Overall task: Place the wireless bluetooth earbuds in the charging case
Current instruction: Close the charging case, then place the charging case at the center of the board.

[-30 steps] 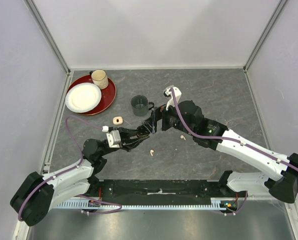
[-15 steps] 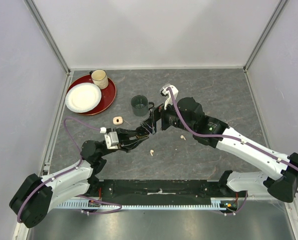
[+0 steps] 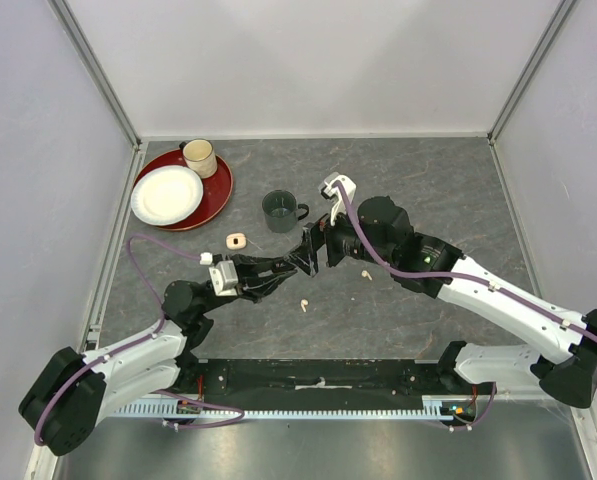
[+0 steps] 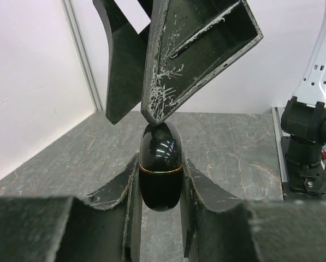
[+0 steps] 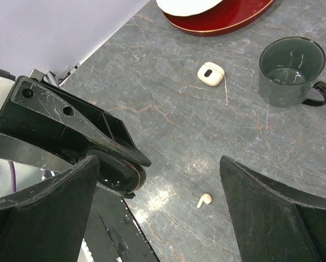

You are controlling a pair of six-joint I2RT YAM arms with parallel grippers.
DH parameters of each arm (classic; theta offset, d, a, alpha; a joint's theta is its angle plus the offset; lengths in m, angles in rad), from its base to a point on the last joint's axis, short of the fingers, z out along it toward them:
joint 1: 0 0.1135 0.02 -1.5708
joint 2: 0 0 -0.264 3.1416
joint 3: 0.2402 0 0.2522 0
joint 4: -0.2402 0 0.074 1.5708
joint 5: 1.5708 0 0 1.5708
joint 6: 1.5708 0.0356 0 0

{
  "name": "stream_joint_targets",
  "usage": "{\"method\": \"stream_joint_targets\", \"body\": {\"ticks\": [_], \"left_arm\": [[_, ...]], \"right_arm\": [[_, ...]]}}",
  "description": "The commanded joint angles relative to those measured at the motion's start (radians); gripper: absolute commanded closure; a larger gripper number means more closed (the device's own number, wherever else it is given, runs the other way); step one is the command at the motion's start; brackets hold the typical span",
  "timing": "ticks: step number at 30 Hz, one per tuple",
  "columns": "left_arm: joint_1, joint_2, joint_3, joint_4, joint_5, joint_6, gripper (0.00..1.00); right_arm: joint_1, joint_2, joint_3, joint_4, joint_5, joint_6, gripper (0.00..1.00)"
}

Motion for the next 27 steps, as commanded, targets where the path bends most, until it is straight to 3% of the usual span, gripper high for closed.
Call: {"method": "stream_joint_targets", "body": {"ticks": [1, 6, 7, 10, 14, 20, 27], "left_arm": [[0.0, -0.007, 0.026, 0.075, -0.045, 0.001, 0.98], [0.0, -0.015, 0.043, 0.026, -0.062, -0.013, 0.98], [0.0, -0.02, 0.052, -0.011, -0.074, -0.021, 0.98], [0.0, -0.023, 0.083, -0.085, -0.145, -0.068, 0.98], [0.0, -0.014, 0.176, -0.362, -0.213, -0.125, 0.98], [0.002, 0.094, 0.254, -0.45, -0.269, -0.243, 0.98], [0.002, 0.368, 0.403, -0.579, -0.27, -0.444, 0.98]], "right_arm": [[0.008, -0.003, 0.021, -0.065, 0.021, -0.034, 0.02], [0.006, -0.029, 0.02, -0.067, 0.114, -0.03, 0.02], [0.008, -0.038, 0.015, -0.065, 0.239, -0.023, 0.02], [0.008, -0.074, -0.002, -0.067, 0.398, 0.004, 0.02], [0.002, -0.124, -0.026, -0.065, 0.568, 0.038, 0.02], [-0.023, -0.195, -0.06, -0.055, 0.662, 0.082, 0.02], [-0.057, -0.256, -0.097, -0.047, 0.694, 0.098, 0.02]]}}
